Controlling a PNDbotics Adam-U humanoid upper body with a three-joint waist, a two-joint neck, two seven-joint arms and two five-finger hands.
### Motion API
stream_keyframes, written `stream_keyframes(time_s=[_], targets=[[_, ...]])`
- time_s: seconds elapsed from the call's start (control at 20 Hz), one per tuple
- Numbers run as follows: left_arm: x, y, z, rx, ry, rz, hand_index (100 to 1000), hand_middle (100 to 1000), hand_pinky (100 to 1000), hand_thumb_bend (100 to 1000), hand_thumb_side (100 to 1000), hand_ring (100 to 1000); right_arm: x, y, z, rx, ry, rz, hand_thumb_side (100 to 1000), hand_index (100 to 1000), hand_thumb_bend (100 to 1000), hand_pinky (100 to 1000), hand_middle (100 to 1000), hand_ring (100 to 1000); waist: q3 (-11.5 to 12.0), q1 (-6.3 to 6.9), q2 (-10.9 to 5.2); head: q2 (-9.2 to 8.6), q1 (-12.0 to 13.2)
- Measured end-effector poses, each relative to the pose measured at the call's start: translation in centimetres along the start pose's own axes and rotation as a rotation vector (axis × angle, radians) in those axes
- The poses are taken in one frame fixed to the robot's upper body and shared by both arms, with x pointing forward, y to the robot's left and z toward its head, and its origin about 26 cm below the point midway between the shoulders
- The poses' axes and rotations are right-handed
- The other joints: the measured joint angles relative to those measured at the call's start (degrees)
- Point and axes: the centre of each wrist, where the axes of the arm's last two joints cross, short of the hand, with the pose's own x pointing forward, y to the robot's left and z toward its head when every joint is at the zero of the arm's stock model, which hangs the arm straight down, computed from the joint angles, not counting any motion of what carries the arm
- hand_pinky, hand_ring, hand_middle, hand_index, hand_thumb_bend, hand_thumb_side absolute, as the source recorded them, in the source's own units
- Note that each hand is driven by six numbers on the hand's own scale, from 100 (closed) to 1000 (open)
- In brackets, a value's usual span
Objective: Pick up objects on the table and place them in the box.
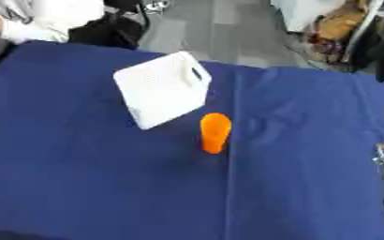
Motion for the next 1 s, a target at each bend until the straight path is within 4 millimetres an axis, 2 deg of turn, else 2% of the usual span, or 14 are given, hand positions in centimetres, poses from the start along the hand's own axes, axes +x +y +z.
stream_keyframes(time_s=[0.25,0.4,0.55,0.75,0.85,1.0], targets=[[0.0,0.0,0.2,-0.004,0.008,0.000,881,967,1000,143,824,885,0.0,0.2,0.1,0.004,0.007,-0.005,1000,656,493,100,547,382,-0.2,-0.10,0.03,0.33,0.5],[0.0,0.0,0.3,-0.009,0.011,-0.003,882,968,1000,141,826,885,0.0,0.2,0.2,0.009,0.015,-0.002,1000,658,490,100,549,383,-0.3,-0.15,0.56,0.37,0.8],[-0.1,-0.1,0.5,-0.014,0.015,-0.008,882,968,1000,142,825,885,0.0,0.1,0.2,0.022,0.022,0.028,1000,672,484,141,584,438,-0.3,-0.16,0.93,0.43,1.2],[-0.1,-0.1,0.5,-0.015,0.014,-0.011,884,968,1000,143,826,885,-0.1,-0.6,1.0,0.095,0.060,0.168,1000,715,462,263,673,532,0.1,-0.22,0.92,0.37,1.8],[-0.1,-0.1,0.5,-0.015,0.014,-0.011,884,968,1000,142,827,885,-0.1,-1.0,1.8,0.178,0.094,0.255,1000,740,450,368,731,611,0.0,-0.56,0.93,0.31,2.0],[-0.1,0.1,0.5,-0.021,0.014,-0.017,884,968,1000,143,827,885,0.0,-1.2,2.8,0.345,0.133,0.360,1000,776,444,512,772,695,0.1,-0.88,1.09,-0.12,2.0]])
